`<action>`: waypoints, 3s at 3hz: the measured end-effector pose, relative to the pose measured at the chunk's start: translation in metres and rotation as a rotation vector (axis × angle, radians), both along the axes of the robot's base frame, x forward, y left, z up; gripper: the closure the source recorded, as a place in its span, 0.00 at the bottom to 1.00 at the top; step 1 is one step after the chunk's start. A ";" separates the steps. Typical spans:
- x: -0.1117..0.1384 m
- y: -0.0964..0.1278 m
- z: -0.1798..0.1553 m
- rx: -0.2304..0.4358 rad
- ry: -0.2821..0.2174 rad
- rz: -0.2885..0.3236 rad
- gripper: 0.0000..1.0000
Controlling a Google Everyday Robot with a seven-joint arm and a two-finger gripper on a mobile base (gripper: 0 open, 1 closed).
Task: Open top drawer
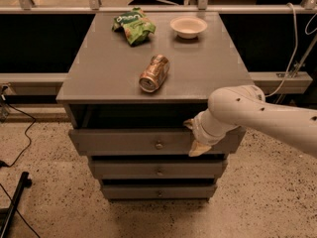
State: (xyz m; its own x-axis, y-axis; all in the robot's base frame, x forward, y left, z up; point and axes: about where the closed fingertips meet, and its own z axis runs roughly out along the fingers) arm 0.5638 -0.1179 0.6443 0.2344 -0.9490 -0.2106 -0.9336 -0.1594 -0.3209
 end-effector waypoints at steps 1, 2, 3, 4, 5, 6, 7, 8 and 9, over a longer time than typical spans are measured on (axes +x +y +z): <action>-0.038 -0.005 0.013 -0.001 0.037 0.012 0.38; -0.081 -0.013 0.029 -0.011 0.078 0.012 0.38; -0.127 -0.028 0.040 -0.004 0.133 -0.025 0.34; -0.165 -0.042 0.054 -0.011 0.180 -0.059 0.34; -0.184 -0.049 0.078 -0.022 0.162 -0.079 0.35; -0.172 -0.048 0.089 -0.033 0.108 -0.070 0.35; -0.147 -0.042 0.092 -0.045 0.060 -0.058 0.42; -0.085 -0.018 0.081 -0.046 -0.016 -0.045 0.66; -0.051 0.004 0.068 -0.047 -0.038 -0.028 0.66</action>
Offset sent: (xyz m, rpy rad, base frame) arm -0.1353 -0.0238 0.0481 -0.0219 0.1313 0.0095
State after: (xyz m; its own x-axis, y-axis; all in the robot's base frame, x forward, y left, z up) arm 0.5128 -0.1143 0.7121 0.2143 -0.9640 -0.1575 -0.9253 -0.1486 -0.3490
